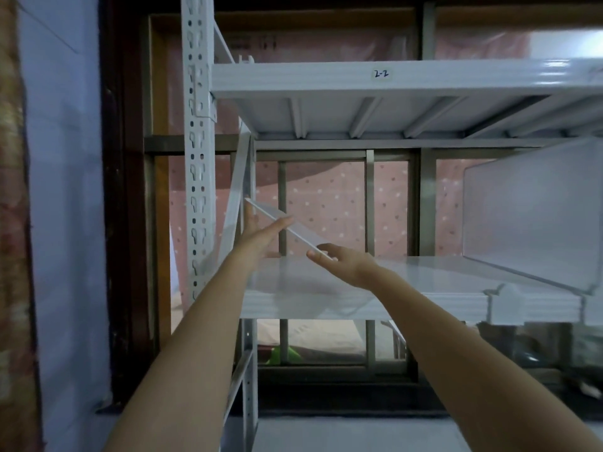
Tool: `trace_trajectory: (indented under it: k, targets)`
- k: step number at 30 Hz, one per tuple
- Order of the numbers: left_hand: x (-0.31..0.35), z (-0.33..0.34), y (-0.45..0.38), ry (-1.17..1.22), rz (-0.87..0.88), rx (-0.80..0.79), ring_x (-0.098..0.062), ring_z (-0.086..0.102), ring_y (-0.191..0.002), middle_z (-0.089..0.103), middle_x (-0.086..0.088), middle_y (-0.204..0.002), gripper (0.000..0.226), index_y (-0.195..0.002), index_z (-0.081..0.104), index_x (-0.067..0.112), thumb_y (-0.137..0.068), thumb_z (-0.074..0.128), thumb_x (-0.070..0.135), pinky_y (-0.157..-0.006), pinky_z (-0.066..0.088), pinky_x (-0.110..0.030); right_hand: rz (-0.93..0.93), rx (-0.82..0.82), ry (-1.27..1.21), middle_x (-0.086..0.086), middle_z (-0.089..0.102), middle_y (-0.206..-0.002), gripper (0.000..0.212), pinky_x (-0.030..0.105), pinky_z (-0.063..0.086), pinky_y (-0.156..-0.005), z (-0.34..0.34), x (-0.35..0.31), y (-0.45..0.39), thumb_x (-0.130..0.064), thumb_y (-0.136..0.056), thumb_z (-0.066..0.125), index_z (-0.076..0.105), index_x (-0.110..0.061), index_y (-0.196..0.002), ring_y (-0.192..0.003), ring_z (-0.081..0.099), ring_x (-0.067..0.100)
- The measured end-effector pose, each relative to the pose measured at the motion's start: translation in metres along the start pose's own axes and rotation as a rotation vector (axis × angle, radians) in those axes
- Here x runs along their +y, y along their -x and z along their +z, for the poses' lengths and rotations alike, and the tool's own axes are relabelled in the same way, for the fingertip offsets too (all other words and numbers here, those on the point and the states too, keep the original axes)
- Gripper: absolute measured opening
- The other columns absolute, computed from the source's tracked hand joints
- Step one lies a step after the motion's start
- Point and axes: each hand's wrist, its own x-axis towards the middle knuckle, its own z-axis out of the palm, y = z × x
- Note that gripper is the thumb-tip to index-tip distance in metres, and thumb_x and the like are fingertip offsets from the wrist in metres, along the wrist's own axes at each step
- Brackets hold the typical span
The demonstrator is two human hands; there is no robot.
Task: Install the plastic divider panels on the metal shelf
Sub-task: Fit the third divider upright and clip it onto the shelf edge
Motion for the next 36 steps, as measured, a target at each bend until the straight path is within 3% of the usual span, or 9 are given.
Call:
trace_trajectory:
  k: [2,6,8,11,16,18,25,29,36]
  targets:
    - [0.002,0.007,-0.003,0.014,0.064,0.019,-0.033,0.036,-0.136,0.018,0.009,-0.158,0.133,-0.139,0.002,0.061,-0.037,0.087,0.062,-0.088,0.051,-0.058,0.004,0.016,-0.085,0.003,0.050,-0.143,0.070,0.041,0.033,-0.103,0.000,0.002,0.000,-0.071,-0.090,0.030,0.041,-0.027,-0.144,-0.129,0.047,0.027]
    - [0.019,0.011,-0.003,0.128,0.100,0.043,-0.036,0.053,-0.121,0.035,-0.007,-0.149,0.109,-0.146,0.006,0.049,-0.071,0.081,0.020,-0.076,0.057,-0.053,0.015,-0.036,-0.253,0.003,0.051,-0.141,0.057,0.047,0.038,-0.107,-0.008,0.013,-0.002,-0.054,-0.087,0.058,0.046,-0.032,-0.138,-0.124,0.051,0.026]
    - [0.028,0.015,-0.003,0.179,0.114,0.025,-0.035,0.061,-0.108,0.048,-0.011,-0.132,0.099,-0.148,0.010,0.041,-0.080,0.071,0.004,-0.070,0.059,-0.048,-0.018,-0.100,-0.286,0.003,0.046,-0.145,0.067,0.049,0.036,-0.110,-0.013,0.018,-0.002,-0.041,-0.079,0.070,0.044,-0.033,-0.140,-0.129,0.048,0.025]
    - [0.040,0.021,-0.001,0.217,0.137,0.003,-0.035,0.065,-0.101,0.052,-0.011,-0.117,0.085,-0.145,0.018,0.036,-0.085,0.061,-0.005,-0.066,0.060,-0.047,-0.009,-0.173,-0.264,-0.001,0.036,-0.152,0.088,0.049,0.027,-0.115,-0.023,0.026,0.002,-0.052,-0.066,0.075,0.035,-0.041,-0.144,-0.139,0.035,0.023]
    - [0.051,0.029,0.000,0.189,0.114,-0.090,-0.030,0.066,-0.089,0.049,-0.010,-0.118,0.087,-0.146,0.008,0.038,-0.086,0.049,-0.011,-0.061,0.061,-0.040,0.108,-0.278,-0.299,0.006,0.019,-0.158,0.088,0.055,0.035,-0.108,-0.032,0.035,0.015,-0.035,-0.083,0.072,0.015,-0.049,-0.148,-0.144,0.022,0.033]
    - [0.058,0.036,-0.001,0.176,0.123,-0.126,-0.033,0.063,-0.097,0.043,-0.009,-0.126,0.088,-0.146,0.009,0.041,-0.086,0.049,-0.011,-0.062,0.060,-0.041,0.106,-0.287,-0.303,0.007,0.018,-0.159,0.090,0.055,0.037,-0.106,-0.035,0.035,0.017,-0.027,-0.084,0.071,0.011,-0.050,-0.148,-0.143,0.022,0.034]
    - [0.096,0.067,-0.002,0.079,0.107,-0.305,-0.041,0.047,-0.121,0.030,-0.017,-0.146,0.091,-0.142,0.015,0.048,-0.084,0.054,-0.010,-0.085,0.048,-0.064,0.053,-0.206,-0.518,0.013,0.023,-0.156,0.098,0.051,0.046,-0.100,-0.043,0.040,0.033,-0.017,-0.079,0.074,0.012,-0.051,-0.147,-0.138,0.032,0.035]
    - [0.122,0.103,-0.001,0.012,0.147,-0.402,-0.044,0.045,-0.120,0.027,-0.019,-0.147,0.092,-0.144,0.021,0.044,-0.080,0.055,-0.011,-0.074,0.055,-0.056,0.001,-0.141,-0.685,0.014,0.035,-0.149,0.105,0.047,0.053,-0.091,-0.040,0.050,0.041,-0.027,-0.062,0.078,0.019,-0.053,-0.145,-0.132,0.041,0.036]
    - [0.141,0.156,0.002,-0.116,0.221,-0.538,-0.051,0.050,-0.117,0.035,-0.026,-0.144,0.101,-0.142,0.023,0.049,-0.067,0.067,-0.002,-0.066,0.058,-0.052,-0.024,-0.043,-0.723,0.014,0.044,-0.142,0.106,0.056,0.050,-0.093,-0.064,0.086,0.067,-0.022,-0.066,0.077,0.016,-0.047,-0.149,-0.116,0.058,0.032]
